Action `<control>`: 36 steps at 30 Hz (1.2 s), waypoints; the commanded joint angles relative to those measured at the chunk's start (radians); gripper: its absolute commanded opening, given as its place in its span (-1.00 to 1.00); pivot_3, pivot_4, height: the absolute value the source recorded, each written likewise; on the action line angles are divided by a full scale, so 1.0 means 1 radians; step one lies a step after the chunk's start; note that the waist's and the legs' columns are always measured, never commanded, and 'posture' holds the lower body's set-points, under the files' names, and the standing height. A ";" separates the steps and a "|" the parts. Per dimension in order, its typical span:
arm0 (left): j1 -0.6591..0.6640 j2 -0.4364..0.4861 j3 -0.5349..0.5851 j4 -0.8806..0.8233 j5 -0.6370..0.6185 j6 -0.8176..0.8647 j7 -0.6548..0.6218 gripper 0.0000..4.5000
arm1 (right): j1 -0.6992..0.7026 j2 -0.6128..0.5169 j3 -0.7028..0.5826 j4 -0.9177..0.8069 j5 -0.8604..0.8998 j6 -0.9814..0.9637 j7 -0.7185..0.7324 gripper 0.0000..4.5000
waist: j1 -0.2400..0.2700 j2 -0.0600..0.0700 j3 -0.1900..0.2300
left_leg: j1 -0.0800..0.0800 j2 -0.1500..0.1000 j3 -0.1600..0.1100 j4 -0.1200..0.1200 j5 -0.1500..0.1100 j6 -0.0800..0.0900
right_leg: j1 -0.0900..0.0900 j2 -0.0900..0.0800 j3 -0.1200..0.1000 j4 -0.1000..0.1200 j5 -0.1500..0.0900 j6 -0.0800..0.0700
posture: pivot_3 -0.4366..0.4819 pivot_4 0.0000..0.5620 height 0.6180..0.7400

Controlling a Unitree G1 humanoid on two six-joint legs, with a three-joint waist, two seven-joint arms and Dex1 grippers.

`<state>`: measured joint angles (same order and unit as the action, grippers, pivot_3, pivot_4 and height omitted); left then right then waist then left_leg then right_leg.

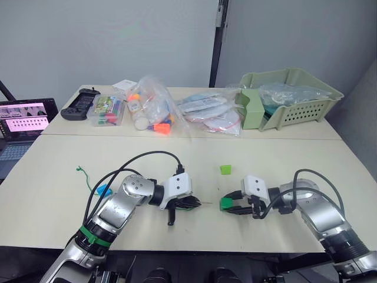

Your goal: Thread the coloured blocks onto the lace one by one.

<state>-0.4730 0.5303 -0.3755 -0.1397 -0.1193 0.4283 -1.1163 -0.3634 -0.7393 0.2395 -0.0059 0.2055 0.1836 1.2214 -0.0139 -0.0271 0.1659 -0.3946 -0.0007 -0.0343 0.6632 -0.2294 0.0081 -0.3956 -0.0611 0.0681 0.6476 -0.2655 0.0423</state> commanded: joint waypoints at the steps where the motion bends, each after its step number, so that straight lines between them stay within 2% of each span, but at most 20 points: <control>1: -0.028 0.009 -0.006 -0.029 0.004 0.007 0.000 -1.00 | 0.000 0.003 -0.010 -0.043 -0.001 0.015 -0.010 -0.48 | 0.000 0.000 0.000 | 0.000 0.000 -0.001 0.000 0.000 0.000 | 0.000 0.000 0.000 0.000 0.000 0.000 | -0.05 -0.47 1.00; 18: -0.048 0.005 -0.046 -0.053 0.016 0.074 0.027 -1.00 | -0.023 0.049 0.020 -0.095 -0.031 0.087 -0.055 -0.48 | -0.001 0.000 0.000 | 0.000 0.000 -0.001 0.000 0.000 0.000 | 0.000 0.001 0.000 0.000 0.000 0.000 | -0.05 -0.47 1.00; 36: -0.084 -0.069 -0.084 0.001 0.034 0.061 0.046 -1.00 | -0.042 0.095 0.040 -0.146 -0.039 0.147 -0.083 -0.48 | 0.000 0.000 0.000 | 0.000 -0.001 -0.001 0.000 0.000 0.000 | 0.000 0.001 0.000 0.000 0.000 0.000 | -0.05 -0.47 1.00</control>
<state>-0.5379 0.4847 -0.4443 -0.1137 -0.0771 0.5058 -1.0644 -0.3870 -0.6605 0.2711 -0.1002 0.1573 0.3383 1.1384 -0.0142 -0.0271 0.1659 -0.3947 -0.0015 -0.0353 0.6632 -0.2294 0.0080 -0.3961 -0.0606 0.0680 0.6477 -0.2655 0.0422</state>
